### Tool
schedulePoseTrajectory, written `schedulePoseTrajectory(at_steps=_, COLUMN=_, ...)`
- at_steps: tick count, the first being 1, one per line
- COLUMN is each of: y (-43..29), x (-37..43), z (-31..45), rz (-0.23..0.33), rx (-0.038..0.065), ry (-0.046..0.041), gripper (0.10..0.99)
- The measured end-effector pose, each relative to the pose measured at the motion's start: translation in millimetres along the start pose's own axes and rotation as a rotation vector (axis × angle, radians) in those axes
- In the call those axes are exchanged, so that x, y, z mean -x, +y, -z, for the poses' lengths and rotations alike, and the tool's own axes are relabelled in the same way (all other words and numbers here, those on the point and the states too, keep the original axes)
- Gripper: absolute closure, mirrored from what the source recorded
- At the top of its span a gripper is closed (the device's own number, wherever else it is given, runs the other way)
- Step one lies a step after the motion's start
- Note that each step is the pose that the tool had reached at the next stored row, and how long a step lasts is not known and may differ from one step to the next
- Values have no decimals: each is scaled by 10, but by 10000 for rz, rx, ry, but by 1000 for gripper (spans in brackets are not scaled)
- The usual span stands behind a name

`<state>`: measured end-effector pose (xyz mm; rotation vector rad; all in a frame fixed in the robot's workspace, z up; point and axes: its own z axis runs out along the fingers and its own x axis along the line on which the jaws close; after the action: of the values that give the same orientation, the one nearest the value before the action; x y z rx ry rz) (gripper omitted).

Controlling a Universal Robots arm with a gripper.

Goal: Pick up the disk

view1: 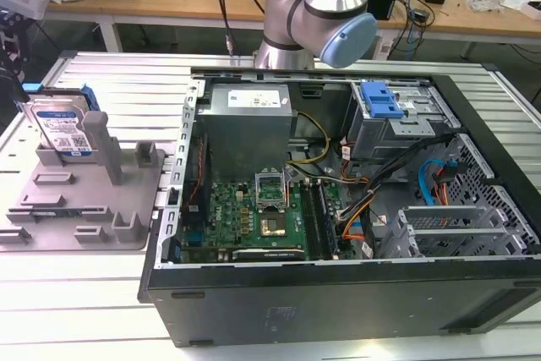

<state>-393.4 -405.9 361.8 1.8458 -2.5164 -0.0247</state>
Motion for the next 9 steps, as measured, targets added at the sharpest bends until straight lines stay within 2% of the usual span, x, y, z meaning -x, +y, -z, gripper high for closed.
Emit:
schedulePoseTrajectory(at_steps=1, y=0, x=0, z=-5, rz=215, rx=-54, ry=-8, gripper=545)
schedulePoseTrajectory(at_steps=3, y=0, x=0, z=-12, rz=647, rx=-339, ry=-73, gripper=545)
schedulePoseTrajectory(at_steps=4, y=0, x=0, z=-15, rz=747, rx=-413, ry=-91, gripper=545)
schedulePoseTrajectory(at_steps=6, y=-2, x=0, z=-17, rz=1007, rx=-506, ry=-108, gripper=545)
schedulePoseTrajectory(at_steps=9, y=-3, x=2, z=-25, rz=1460, rx=-545, ry=-116, gripper=545)
